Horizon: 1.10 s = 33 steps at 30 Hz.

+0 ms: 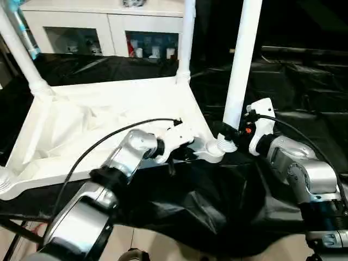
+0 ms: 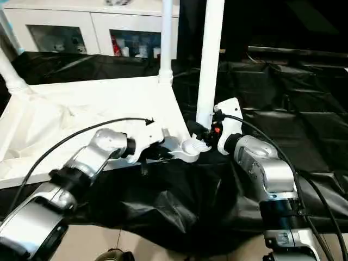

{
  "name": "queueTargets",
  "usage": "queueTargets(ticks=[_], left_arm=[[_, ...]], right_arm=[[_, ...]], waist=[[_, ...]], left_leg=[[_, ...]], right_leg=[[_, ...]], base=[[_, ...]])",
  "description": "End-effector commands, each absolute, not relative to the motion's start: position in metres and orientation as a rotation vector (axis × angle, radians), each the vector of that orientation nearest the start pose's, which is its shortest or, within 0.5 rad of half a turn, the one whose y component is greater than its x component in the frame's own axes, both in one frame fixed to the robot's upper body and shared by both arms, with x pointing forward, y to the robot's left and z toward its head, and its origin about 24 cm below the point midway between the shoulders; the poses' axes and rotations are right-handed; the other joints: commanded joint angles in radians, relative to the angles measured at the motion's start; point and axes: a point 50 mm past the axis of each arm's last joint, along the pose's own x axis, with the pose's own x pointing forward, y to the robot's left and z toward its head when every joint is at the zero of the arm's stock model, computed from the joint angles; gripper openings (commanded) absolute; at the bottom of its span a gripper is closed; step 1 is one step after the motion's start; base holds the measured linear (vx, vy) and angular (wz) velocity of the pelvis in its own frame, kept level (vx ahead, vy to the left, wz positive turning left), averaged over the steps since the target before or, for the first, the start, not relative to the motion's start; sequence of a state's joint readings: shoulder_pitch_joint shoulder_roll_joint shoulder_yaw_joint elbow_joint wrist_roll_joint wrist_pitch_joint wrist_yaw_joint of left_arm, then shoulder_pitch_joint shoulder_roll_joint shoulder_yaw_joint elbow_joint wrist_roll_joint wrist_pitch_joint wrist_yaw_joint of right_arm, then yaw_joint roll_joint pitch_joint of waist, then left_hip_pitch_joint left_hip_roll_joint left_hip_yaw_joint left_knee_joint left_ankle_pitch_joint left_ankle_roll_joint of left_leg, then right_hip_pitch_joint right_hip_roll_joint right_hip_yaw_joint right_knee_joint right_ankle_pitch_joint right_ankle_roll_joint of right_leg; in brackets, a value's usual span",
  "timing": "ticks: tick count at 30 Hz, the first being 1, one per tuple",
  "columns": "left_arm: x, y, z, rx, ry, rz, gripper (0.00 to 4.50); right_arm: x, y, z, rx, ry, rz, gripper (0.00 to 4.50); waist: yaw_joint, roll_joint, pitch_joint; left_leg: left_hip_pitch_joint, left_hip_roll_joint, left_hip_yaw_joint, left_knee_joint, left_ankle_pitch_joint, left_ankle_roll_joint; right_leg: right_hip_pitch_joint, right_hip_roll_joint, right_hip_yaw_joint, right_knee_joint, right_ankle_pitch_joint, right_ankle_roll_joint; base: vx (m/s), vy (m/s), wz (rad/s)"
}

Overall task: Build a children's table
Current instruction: Rotate table base, then insert table leg to table base

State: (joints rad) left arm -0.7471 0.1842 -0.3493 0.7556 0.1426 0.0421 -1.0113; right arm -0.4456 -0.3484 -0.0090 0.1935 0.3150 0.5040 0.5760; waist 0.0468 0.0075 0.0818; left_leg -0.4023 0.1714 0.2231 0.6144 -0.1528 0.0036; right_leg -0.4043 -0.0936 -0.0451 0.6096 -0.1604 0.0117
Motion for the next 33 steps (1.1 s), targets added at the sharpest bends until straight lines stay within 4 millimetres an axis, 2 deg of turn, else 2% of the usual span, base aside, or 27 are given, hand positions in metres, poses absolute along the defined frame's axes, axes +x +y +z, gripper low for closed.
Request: queueTargets(ticks=[1,4,5,9,13,14,19,21,25,26,33], left_arm=[[0.334,0.070,0.058,0.470,0.342,-1.318,0.58],[0.334,0.075,0.058,0.483,0.355,-1.328,0.81],[0.336,0.078,0.058,0.487,0.359,-1.322,0.81],[0.339,0.087,0.061,0.485,0.380,-1.314,0.97],[0.339,0.093,0.060,0.508,0.409,-1.325,0.97],[0.339,0.095,0.060,0.508,0.414,-1.321,0.79],[0.340,0.093,0.060,0.470,0.408,-1.305,0.59],[0.339,0.092,0.058,0.470,0.415,-1.317,0.24],[0.336,0.093,0.055,0.489,0.435,-1.337,0.08],[0.336,0.094,0.055,0.493,0.436,-1.335,0.08],[0.336,0.094,0.054,0.477,0.442,-1.333,0.00]], right_arm=[[0.328,-0.165,0.101,0.019,0.217,0.634,1.91],[0.329,-0.164,0.101,0.019,0.214,0.641,1.91],[0.329,-0.163,0.101,0.021,0.212,0.645,1.91],[0.329,-0.162,0.101,0.023,0.209,0.664,1.91],[0.330,-0.159,0.101,0.024,0.206,0.674,1.91],[0.331,-0.158,0.101,0.025,0.204,0.677,1.91],[0.332,-0.153,0.098,0.036,0.196,0.691,1.91],[0.333,-0.149,0.096,0.052,0.181,0.707,1.91],[0.333,-0.146,0.092,0.071,0.181,0.726,1.91],[0.333,-0.146,0.091,0.085,0.187,0.731,1.91],[0.331,-0.147,0.082,0.086,0.252,0.758,1.91]], waist=[[0.001,-0.020,-0.078],[0.001,-0.018,-0.079],[0.000,-0.018,-0.079],[0.003,-0.018,-0.081],[0.002,-0.017,-0.079],[-0.001,-0.016,-0.078],[-0.004,-0.017,-0.077],[-0.005,-0.017,-0.076],[-0.005,-0.017,-0.076],[-0.006,-0.021,-0.076],[-0.005,-0.021,-0.075]], left_leg=[[0.040,0.054,-0.049,-0.079,-0.379,-0.030],[0.041,0.057,-0.049,-0.083,-0.381,-0.033],[0.041,0.057,-0.048,-0.085,-0.380,-0.033],[0.038,0.056,-0.044,-0.086,-0.348,-0.023],[0.038,0.056,-0.045,-0.087,-0.352,-0.023],[0.040,0.057,-0.045,-0.087,-0.362,-0.028],[0.042,0.058,-0.046,-0.088,-0.381,-0.037],[0.042,0.058,-0.046,-0.088,-0.384,-0.036],[0.041,0.059,-0.046,-0.089,-0.381,-0.033],[0.041,0.059,-0.045,-0.090,-0.378,-0.029],[0.040,0.060,-0.045,-0.091,-0.370,-0.026]], right_leg=[[0.016,-0.067,0.032,-0.103,-0.488,-0.168],[0.015,-0.063,0.033,-0.099,-0.467,-0.171],[0.015,-0.063,0.034,-0.097,-0.433,-0.178],[0.020,-0.063,0.035,-0.092,-0.378,-0.197],[0.021,-0.065,0.036,-0.093,-0.397,-0.198],[0.019,-0.065,0.036,-0.095,-0.411,-0.197],[0.016,-0.064,0.036,-0.095,-0.418,-0.199],[0.015,-0.066,0.037,-0.097,-0.423,-0.201],[0.016,-0.066,0.037,-0.096,-0.423,-0.200],[0.016,-0.065,0.037,-0.096,-0.416,-0.203],[0.018,-0.067,0.037,-0.097,-0.424,-0.199]], base=[[0.000,0.000,0.00],[0.000,0.000,0.00],[0.000,0.000,0.00],[0.000,0.000,0.00],[0.000,0.000,0.00],[0.000,0.000,0.00],[0.000,0.000,0.00],[0.000,0.000,0.00],[0.000,0.000,0.00],[0.000,0.000,0.00],[0.000,0.000,0.00]])
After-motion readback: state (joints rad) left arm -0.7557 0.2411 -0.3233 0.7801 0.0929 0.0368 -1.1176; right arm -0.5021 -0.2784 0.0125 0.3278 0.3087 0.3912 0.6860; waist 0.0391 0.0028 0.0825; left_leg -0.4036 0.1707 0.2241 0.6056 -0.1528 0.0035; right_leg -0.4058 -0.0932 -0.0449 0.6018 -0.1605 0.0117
